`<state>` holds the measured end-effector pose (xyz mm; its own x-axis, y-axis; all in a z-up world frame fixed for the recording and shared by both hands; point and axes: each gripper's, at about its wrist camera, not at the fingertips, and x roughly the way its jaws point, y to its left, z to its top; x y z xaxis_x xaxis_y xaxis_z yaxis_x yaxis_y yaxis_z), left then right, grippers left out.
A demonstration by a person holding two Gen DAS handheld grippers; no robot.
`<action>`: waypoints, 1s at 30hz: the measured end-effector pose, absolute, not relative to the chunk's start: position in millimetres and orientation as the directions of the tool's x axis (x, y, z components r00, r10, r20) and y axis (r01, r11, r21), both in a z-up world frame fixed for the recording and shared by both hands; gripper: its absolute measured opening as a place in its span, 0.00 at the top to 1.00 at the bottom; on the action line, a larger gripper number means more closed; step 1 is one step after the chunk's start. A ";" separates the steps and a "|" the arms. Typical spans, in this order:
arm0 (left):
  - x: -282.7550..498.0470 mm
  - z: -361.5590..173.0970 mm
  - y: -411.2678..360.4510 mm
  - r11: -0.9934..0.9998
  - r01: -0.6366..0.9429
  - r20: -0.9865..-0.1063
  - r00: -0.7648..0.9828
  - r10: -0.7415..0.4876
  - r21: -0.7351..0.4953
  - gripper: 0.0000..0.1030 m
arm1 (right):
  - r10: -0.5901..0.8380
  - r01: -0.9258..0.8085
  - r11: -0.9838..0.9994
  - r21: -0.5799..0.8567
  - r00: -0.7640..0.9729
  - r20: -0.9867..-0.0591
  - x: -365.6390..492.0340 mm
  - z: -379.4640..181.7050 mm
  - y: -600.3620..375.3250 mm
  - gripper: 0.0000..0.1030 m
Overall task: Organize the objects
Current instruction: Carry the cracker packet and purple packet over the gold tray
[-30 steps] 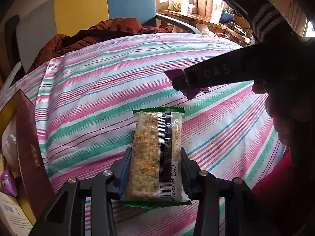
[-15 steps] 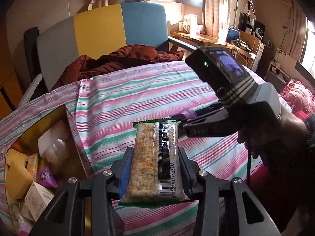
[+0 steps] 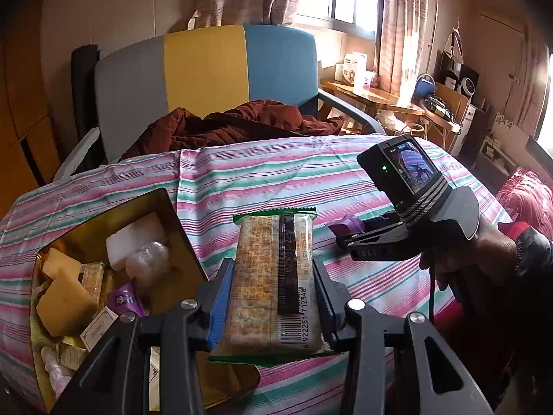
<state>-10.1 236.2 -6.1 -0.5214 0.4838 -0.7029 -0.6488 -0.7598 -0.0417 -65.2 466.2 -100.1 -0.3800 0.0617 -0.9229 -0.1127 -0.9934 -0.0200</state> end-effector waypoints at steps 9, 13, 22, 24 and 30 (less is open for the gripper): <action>-17.3 -6.4 210.2 -0.788 -0.612 -0.705 -0.529 0.472 -0.069 0.58 | 0.043 -0.094 -0.996 -0.009 -0.364 -0.930 -64.2 -99.0 450.4 0.63; -27.1 -3.4 189.0 -0.813 -0.574 -0.704 -0.536 0.467 -0.102 0.58 | 0.033 -0.075 -0.997 -0.007 -0.348 -0.937 -63.5 -97.3 437.9 0.63; -64.6 9.6 111.3 -0.892 -0.404 -0.683 -0.595 0.423 -0.201 0.58 | -0.023 -0.026 -0.999 0.038 -0.432 -0.901 -52.2 -62.3 396.4 0.63; -71.3 11.9 92.3 -0.902 -0.368 -0.679 -0.604 0.417 -0.227 0.58 | -0.057 -0.003 -0.998 0.066 -0.473 -0.879 -47.8 -48.2 380.8 0.63; -83.7 12.9 47.7 -0.909 -0.287 -0.673 -0.611 0.416 -0.302 0.58 | -0.187 0.097 -0.982 0.160 -0.570 -0.800 -37.9 -15.6 319.1 0.63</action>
